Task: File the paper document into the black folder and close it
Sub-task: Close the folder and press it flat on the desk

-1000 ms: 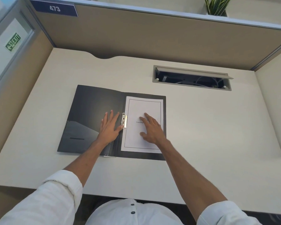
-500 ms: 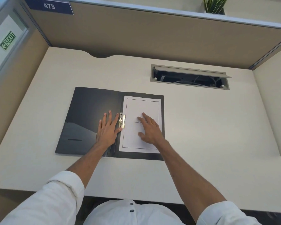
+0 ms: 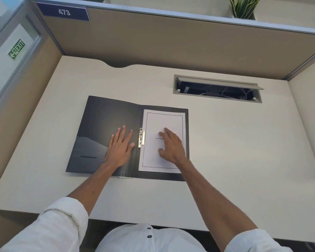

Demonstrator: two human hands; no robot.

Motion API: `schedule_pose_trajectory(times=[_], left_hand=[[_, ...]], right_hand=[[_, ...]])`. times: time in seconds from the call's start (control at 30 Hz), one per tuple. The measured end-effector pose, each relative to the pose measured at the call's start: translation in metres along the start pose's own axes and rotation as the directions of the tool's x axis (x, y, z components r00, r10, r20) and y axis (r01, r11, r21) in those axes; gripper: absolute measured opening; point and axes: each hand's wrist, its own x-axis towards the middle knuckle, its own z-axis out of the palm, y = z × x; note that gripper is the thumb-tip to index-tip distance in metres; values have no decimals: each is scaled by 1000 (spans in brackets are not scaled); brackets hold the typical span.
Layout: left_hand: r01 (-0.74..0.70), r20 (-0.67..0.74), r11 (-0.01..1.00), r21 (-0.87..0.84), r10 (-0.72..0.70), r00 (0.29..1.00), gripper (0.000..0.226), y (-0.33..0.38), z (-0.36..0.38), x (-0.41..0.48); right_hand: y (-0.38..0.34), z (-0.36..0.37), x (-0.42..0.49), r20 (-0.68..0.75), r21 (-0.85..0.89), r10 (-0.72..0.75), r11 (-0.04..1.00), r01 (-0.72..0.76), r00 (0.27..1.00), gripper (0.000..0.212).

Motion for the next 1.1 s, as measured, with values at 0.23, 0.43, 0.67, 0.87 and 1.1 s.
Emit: schedule_pose_trajectory(times=[0.23,0.43,0.67,0.87,1.1], left_hand=[[183,-207,981,-58,-191,960,61,-55,-26,-13],[393,-245,879,-269,-457,855,63,-99,-42,-26],[401,-235,784,-474,-552,800,48,-127,-54,-36],[256,-364,828,-499,-468,805,41,-132,-77,-40],[-111,-427,794,-598,-198,882,48,-135,-109,-58]], right_hand=[[-59,17,13,-77,7,-111,994,112,991,73],[-120,37,28,-4,13,-247,969,247,969,72],[-158,65,30,69,14,-278,960,278,958,79],[-165,66,27,81,90,-264,962,257,961,81],[-162,46,18,26,296,-243,928,225,970,83]])
